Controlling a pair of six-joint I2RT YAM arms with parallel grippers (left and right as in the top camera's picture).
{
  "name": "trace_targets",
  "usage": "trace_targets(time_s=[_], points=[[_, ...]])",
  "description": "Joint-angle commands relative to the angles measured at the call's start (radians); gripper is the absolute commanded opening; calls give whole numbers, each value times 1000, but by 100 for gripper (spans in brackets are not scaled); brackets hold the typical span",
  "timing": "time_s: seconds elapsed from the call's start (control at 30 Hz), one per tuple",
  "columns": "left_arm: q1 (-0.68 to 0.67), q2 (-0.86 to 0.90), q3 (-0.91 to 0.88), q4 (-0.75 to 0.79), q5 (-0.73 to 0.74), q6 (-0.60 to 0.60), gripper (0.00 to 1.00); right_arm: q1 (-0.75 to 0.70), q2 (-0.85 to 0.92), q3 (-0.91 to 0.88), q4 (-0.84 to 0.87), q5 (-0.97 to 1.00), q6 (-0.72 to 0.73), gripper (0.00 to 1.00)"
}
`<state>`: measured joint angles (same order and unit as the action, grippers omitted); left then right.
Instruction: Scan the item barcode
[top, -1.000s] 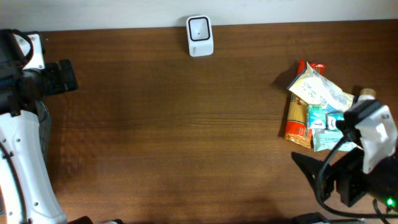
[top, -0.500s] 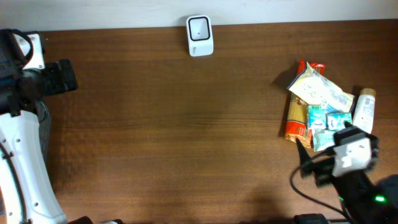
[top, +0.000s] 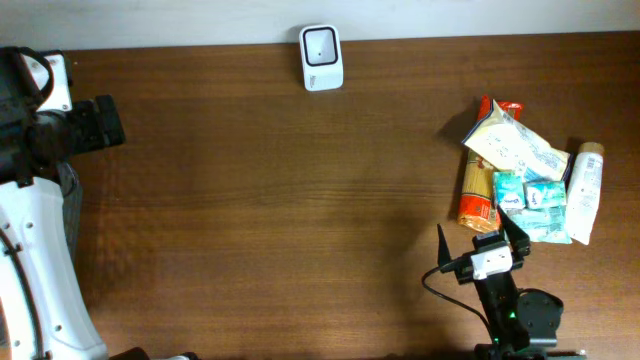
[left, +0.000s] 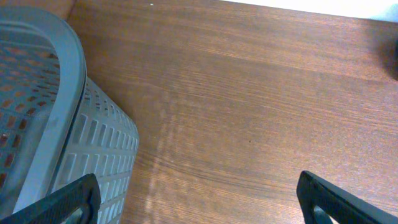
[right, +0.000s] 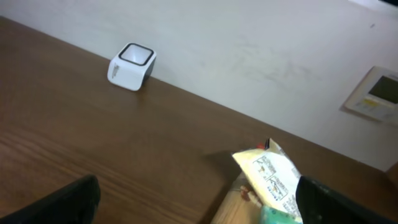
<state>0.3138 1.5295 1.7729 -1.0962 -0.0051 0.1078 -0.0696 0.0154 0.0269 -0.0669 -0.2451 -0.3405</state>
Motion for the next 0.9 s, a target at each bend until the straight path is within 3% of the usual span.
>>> trace_targets(time_s=[0.0,0.87], points=[[3,-4,5,2,-2,-9,99,-8,-12,-21,12,-5,4,99],[-16,-10,4,2,-2,-9,99,-11,-12,-21,11,13,5,99]])
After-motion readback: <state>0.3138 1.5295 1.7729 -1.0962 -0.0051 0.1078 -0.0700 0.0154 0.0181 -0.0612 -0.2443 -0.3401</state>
